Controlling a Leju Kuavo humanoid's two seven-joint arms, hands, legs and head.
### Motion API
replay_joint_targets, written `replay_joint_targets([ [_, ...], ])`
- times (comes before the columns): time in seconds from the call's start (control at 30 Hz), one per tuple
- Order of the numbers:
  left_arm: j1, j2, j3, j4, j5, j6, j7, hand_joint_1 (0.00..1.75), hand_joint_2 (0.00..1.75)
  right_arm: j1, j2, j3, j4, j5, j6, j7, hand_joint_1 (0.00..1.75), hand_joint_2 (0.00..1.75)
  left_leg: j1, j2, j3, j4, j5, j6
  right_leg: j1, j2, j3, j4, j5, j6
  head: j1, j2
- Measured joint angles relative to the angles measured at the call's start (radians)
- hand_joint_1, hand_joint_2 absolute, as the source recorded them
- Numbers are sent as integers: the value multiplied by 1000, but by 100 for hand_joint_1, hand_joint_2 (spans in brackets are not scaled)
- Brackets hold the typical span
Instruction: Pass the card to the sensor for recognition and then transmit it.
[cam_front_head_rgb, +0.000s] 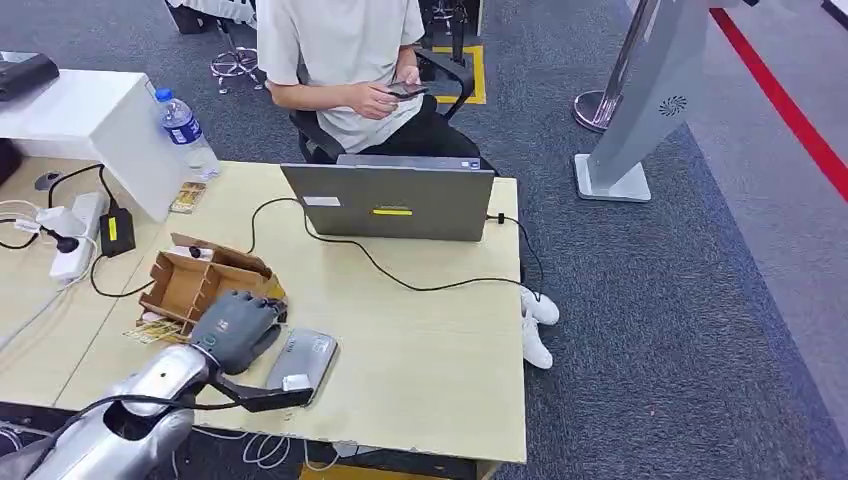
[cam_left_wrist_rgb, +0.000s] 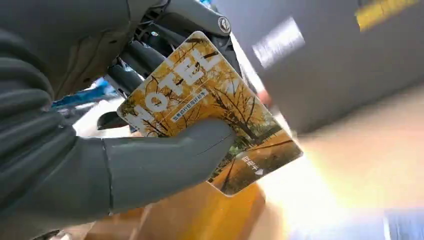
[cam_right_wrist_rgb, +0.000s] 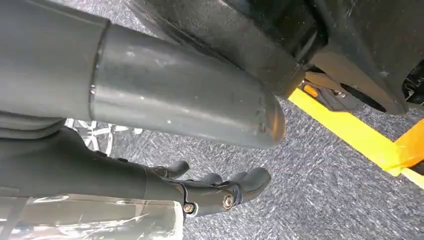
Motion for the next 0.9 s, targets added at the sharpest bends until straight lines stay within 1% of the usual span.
replay_joint_targets([
  [0.07,-23,-35,4,-17,-33,116,16,175,175,0,0,0,0,10,1,-2,0,0,0,-1,0,0,0,0,0,-1,0,0,0,0,0,0],
  [0.13,-55,-66,13,-31,-51,167,21,175,175,-2,0,0,0,17,5,-2,0,0,0,-1,0,0,0,0,0,-1,1,0,1,1,1,0],
  [0.17,-67,-75,19,-34,-75,212,28,175,175,-5,0,0,0,27,10,-2,0,0,0,-1,0,0,0,0,0,0,0,0,1,0,0,0],
  [0.2,-84,-87,32,-34,-102,274,30,175,175,-6,0,2,-1,36,17,2,0,0,0,0,-1,0,0,0,0,0,0,0,2,0,0,0],
  [0.27,-129,-110,66,-29,-131,363,28,175,175,-10,0,6,-1,55,30,8,0,0,0,-1,-1,0,1,0,0,-1,0,0,2,0,0,0],
  [0.3,-154,-122,86,-19,-148,397,26,175,175,-14,0,10,-1,66,37,10,0,0,0,-1,-1,0,1,0,0,-1,0,0,2,0,0,0],
  [0.33,-185,-131,103,0,-161,415,26,175,175,-19,0,13,-2,74,44,14,0,0,0,-1,-1,0,2,0,0,-1,0,0,2,0,0,0],
  [0.37,-225,-139,118,28,-177,419,28,175,175,-24,0,17,-2,84,52,19,0,0,0,-1,-1,0,3,0,1,-1,-1,0,2,-1,0,0],
  [0.43,-334,-153,142,136,-203,417,36,175,175,-37,0,28,-6,100,66,27,0,0,1,-2,-3,0,6,-1,1,-3,-2,0,5,-1,1,0],
  [0.47,-395,-160,156,213,-231,418,55,175,175,-44,0,34,-9,110,74,29,0,0,1,-2,-3,0,7,-2,1,-3,-3,1,6,-2,1,0],
  [0.57,-579,-173,169,444,-327,443,102,175,175,-60,0,48,-13,137,97,39,0,0,2,-2,-4,0,10,-2,1,-2,-4,1,9,-2,1,0],
  [0.6,-629,-174,169,526,-361,451,122,175,175,-64,0,55,-15,143,103,39,0,0,2,-1,-4,0,10,-2,1,-1,-4,1,10,-2,1,0],
  [0.63,-677,-174,169,588,-383,454,133,175,175,-66,0,59,-17,151,106,38,0,0,2,0,-4,0,10,-2,1,0,-5,1,10,-2,0,0],
  [0.73,-776,-177,169,763,-408,456,156,175,175,-68,0,68,-18,161,109,37,0,0,1,0,-4,0,10,-2,1,1,-5,1,10,-2,1,0],
  [0.8,-820,-181,169,841,-408,456,163,175,175,-69,0,74,-19,166,109,37,0,0,1,0,-5,0,10,-2,1,1,-5,1,10,-2,1,0],
  [0.87,-848,-186,169,892,-407,456,163,175,175,-69,0,79,-19,166,109,37,0,0,1,0,-5,0,10,-2,1,1,-5,1,10,-2,1,0],
  [0.9,-860,-188,169,913,-407,456,163,0,175,-70,0,80,-19,166,109,37,0,0,1,0,-6,0,10,-2,1,1,-5,1,10,-2,1,0],
])
